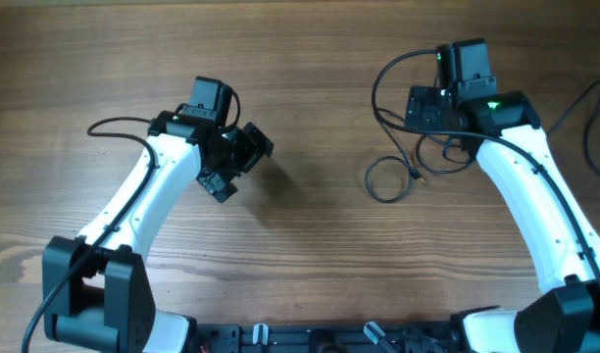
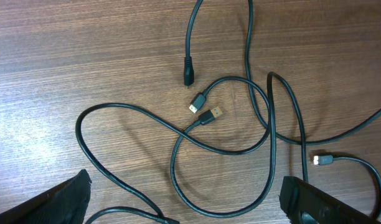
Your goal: Untangle cables
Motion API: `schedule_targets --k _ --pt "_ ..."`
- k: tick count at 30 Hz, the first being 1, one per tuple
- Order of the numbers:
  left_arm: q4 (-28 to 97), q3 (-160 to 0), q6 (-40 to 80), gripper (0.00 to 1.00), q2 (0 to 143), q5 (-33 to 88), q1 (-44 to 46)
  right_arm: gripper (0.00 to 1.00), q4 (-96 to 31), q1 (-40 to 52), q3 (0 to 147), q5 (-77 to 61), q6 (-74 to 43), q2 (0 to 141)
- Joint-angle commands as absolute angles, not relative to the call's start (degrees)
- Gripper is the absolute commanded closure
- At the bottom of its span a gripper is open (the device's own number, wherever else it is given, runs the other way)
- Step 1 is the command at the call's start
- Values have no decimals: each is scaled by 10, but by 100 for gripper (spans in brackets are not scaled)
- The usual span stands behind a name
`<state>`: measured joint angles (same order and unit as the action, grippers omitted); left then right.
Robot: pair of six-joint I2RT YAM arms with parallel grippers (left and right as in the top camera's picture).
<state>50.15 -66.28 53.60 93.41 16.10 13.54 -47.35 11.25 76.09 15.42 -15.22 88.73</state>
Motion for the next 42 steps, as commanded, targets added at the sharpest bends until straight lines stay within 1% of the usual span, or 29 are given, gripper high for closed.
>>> schedule_targets --k 1,8,12,15,19,22,25,27,32,38,42 --pt "502 -663 527 0 928 151 138 0 -472 113 752 149 -161 894" --pt "502 -663 527 0 928 151 138 0 -471 116 752 147 -161 888" --pt "502 -663 527 0 928 151 138 0 -471 116 752 147 -161 853" --pt "502 -663 527 0 928 151 138 0 -472 116 752 150 -160 806" --pt "502 -663 527 0 928 151 138 0 -458 116 752 213 -160 732" --pt "502 -663 527 0 928 151 138 0 -437 116 752 232 -156 672" --pt "502 -663 527 0 928 151 138 0 -439 116 748 242 -87 604" --pt "502 -663 527 0 928 151 138 0 -430 115 738 242 -83 569" --pt "502 -663 527 0 928 151 138 0 -352 116 653 224 -83 450" --pt "502 -663 527 0 928 151 138 0 -193 115 475 165 -75 272" --pt "502 -663 527 0 928 151 138 0 -104 98 354 95 -74 155"
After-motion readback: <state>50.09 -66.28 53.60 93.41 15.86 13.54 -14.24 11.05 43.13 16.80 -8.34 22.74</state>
